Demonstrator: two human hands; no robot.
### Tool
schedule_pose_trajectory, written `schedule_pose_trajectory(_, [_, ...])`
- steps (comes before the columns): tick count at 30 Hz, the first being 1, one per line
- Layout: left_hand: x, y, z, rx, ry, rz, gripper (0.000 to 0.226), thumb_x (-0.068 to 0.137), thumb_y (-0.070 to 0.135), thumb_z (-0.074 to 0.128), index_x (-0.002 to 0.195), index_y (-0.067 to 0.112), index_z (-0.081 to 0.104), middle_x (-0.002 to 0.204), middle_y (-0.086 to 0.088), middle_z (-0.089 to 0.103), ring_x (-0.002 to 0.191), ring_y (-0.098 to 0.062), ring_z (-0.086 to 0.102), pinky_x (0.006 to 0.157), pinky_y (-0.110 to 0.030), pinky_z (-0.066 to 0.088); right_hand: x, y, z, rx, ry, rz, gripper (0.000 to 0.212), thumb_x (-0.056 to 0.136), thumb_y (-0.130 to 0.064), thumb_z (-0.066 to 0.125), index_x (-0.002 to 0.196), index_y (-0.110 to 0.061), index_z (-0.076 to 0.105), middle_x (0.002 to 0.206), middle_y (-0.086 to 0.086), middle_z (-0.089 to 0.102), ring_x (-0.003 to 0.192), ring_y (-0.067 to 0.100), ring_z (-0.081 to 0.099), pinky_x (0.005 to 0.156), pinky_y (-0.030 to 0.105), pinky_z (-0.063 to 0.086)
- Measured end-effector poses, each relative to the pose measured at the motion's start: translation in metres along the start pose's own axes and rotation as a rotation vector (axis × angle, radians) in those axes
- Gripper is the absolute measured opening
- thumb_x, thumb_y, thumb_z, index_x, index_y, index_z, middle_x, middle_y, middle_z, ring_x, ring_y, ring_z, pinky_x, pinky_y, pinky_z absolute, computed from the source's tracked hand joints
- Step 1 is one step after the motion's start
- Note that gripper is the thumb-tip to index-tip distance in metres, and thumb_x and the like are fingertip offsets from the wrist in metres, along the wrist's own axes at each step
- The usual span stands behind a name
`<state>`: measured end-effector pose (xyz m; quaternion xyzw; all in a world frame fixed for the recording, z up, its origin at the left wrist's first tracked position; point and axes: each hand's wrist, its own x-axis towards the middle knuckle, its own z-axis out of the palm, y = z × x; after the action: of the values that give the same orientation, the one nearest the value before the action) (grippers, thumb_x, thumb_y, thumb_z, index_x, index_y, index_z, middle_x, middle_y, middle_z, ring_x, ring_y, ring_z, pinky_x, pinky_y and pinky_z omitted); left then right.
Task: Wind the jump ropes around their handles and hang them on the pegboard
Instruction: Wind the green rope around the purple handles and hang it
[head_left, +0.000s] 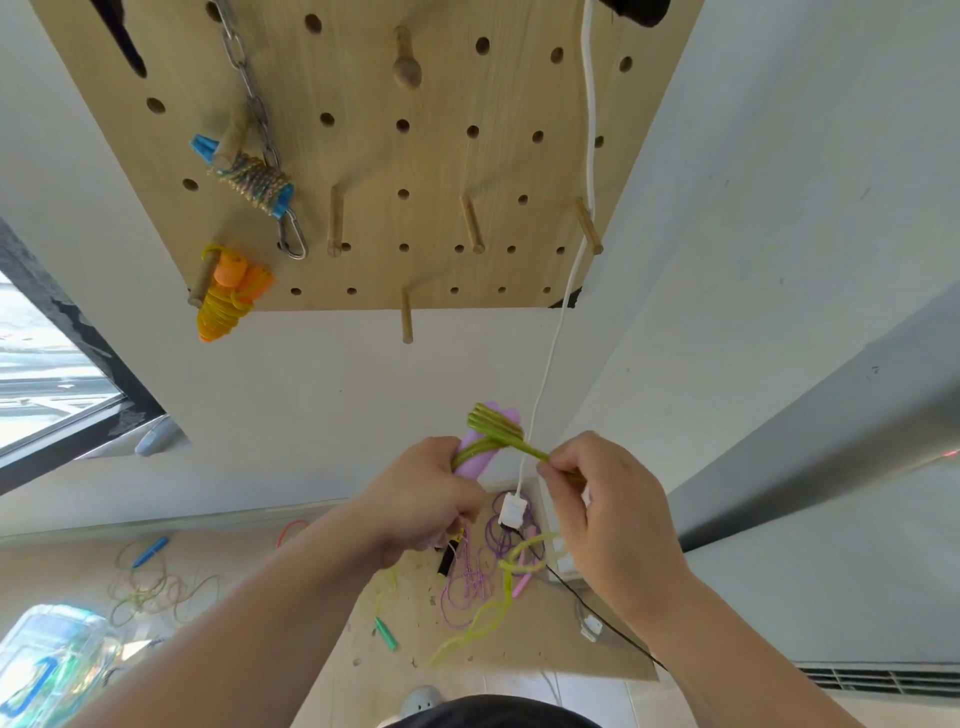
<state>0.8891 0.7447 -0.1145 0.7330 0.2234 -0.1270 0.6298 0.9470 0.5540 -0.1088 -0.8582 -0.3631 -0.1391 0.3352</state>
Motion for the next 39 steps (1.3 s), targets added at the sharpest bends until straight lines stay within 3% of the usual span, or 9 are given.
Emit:
schedule_pose_trajectory(7, [-0.012,0.005,0.005,-0.266,-0.162,0.002,0.019,0.054,0.002,0.057,0.062,0.013,0.045,0.056,-0.010,0.042,0.052,-0.026,0.046,0.058,-0.036,0.035,-0.001,0.003,0.003,-0.119,0.121,-0.163,0.022,0.098,-0.023,0.057,0.112,-0.010,0.067,0.086,-0.003,0.068,0.074,0.015,0.061,0.067,0.025,0.049])
schedule_pose_trajectory(13, [-0.021,0.000,0.004,-0.641,-0.521,-0.039,0.026,0.056,-0.002,0.058,0.078,0.009,0.047,0.062,-0.009,0.036,0.054,-0.025,0.047,0.057,-0.034,0.043,0.006,-0.007,0.003,0.108,0.124,-0.149,0.016,0.099,-0.018,0.057,0.094,-0.007,0.066,0.086,0.000,0.062,0.078,0.009,0.057,0.072,0.009,0.041])
schedule_pose_trajectory(18, [-0.027,-0.002,0.004,-0.831,-0.705,-0.019,0.022,0.065,-0.002,0.051,0.082,0.012,0.052,0.063,-0.005,0.036,0.056,-0.023,0.047,0.060,-0.036,0.049,0.011,-0.030,-0.006,0.322,-0.030,0.127,0.013,0.093,-0.031,0.067,0.086,-0.031,0.056,0.066,-0.013,0.061,0.061,0.010,0.058,0.057,0.019,0.043])
schedule_pose_trajectory(22, [-0.026,-0.006,0.004,-0.845,-0.684,-0.020,0.021,0.063,-0.001,0.053,0.080,0.012,0.053,0.062,-0.005,0.037,0.055,-0.023,0.047,0.059,-0.036,0.049,0.017,-0.035,-0.014,0.220,-0.160,0.206,0.037,0.096,-0.059,0.033,0.084,-0.031,0.054,0.062,-0.009,0.058,0.059,0.013,0.054,0.053,0.024,0.039])
schedule_pose_trajectory(24, [-0.024,-0.005,0.002,-0.858,-0.634,-0.031,0.021,0.061,0.000,0.055,0.078,0.012,0.054,0.062,-0.004,0.037,0.054,-0.024,0.046,0.058,-0.036,0.048,0.022,-0.031,-0.014,0.050,-0.191,0.142,0.051,0.097,-0.059,0.025,0.083,-0.024,0.060,0.065,-0.004,0.059,0.064,0.016,0.054,0.059,0.033,0.045])
schedule_pose_trajectory(28, [-0.017,-0.006,-0.003,-0.849,-0.562,-0.073,0.023,0.057,0.002,0.061,0.076,0.013,0.055,0.060,-0.003,0.038,0.053,-0.024,0.047,0.058,-0.035,0.045,0.022,-0.016,-0.007,-0.107,-0.138,-0.068,0.033,0.102,-0.041,0.041,0.083,-0.021,0.060,0.066,-0.008,0.053,0.062,0.015,0.046,0.054,0.038,0.044])
schedule_pose_trajectory(32, [-0.017,-0.007,-0.004,-0.896,-0.715,-0.066,0.028,0.059,0.003,0.069,0.081,0.013,0.056,0.061,-0.003,0.039,0.056,-0.025,0.050,0.060,-0.036,0.049,0.019,-0.006,0.002,-0.156,0.051,-0.216,0.027,0.098,-0.030,0.054,0.092,-0.012,0.073,0.069,-0.003,0.067,0.058,0.019,0.060,0.049,0.034,0.049])
schedule_pose_trajectory(36, [-0.017,-0.006,-0.006,-0.943,-0.913,-0.028,0.023,0.069,0.006,0.064,0.088,0.013,0.052,0.065,-0.001,0.046,0.062,-0.023,0.055,0.066,-0.036,0.051,0.012,-0.015,0.006,0.324,-0.172,0.162,0.029,0.097,-0.047,0.046,0.122,-0.037,0.057,0.063,-0.004,0.060,0.059,0.012,0.058,0.058,0.035,0.050])
schedule_pose_trajectory(39, [-0.020,-0.008,-0.003,-0.913,-1.009,0.001,0.021,0.072,0.008,0.062,0.089,0.015,0.051,0.066,0.000,0.045,0.063,-0.021,0.058,0.066,-0.034,0.050,0.011,-0.025,0.001,0.874,-0.313,0.408,0.048,0.094,-0.053,0.042,0.135,-0.033,0.058,0.064,0.005,0.046,0.061,0.018,0.044,0.060,0.030,0.044])
